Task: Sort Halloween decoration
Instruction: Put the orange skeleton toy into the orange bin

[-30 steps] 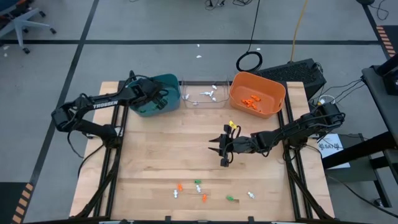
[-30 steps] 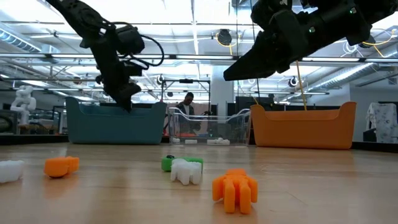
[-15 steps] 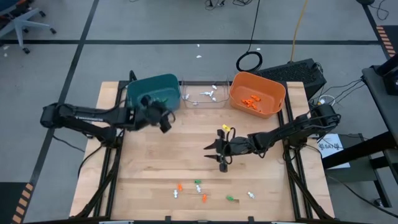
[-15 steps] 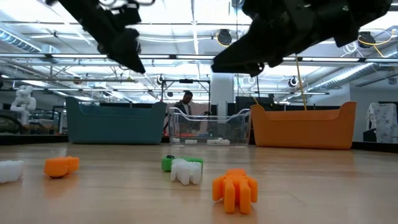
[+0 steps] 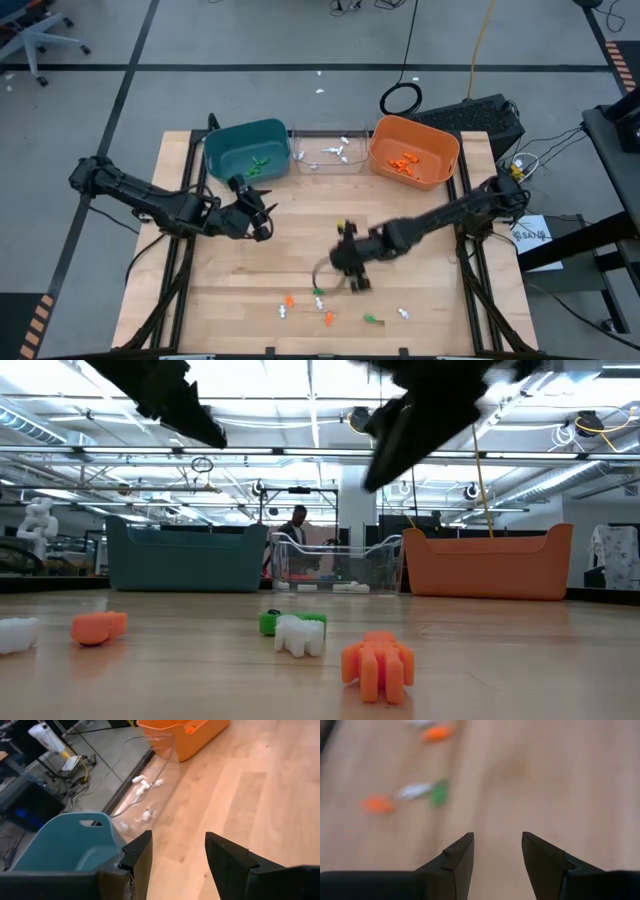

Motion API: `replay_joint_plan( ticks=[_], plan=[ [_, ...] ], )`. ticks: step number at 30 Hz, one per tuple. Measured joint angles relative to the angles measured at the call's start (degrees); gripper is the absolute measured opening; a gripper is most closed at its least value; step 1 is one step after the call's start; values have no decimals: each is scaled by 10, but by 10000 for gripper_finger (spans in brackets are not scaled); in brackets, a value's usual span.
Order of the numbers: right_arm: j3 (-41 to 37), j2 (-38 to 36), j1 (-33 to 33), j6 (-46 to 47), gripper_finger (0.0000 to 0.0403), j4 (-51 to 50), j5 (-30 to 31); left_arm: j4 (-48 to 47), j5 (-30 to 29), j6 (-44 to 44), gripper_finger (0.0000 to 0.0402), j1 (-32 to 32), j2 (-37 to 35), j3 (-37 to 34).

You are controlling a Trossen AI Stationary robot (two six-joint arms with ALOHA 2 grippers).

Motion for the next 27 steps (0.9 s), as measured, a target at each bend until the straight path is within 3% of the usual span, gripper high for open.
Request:
replay_joint_plan(
  ticks=[4,11,19,27],
  plan=[
    [9,3,55,3,153,-9,-39,0,0,-13,177,-14,0,0],
    [10,28,118,-1,153,46,-38,-1,5,-46,177,-17,0,0],
    [10,87,133,-77,153,143,-12,-1,21,-87,177,-34,7,0],
    [18,126,129,-97,153,209,-78,0,23,-103,177,-59,25,0]
  ],
)
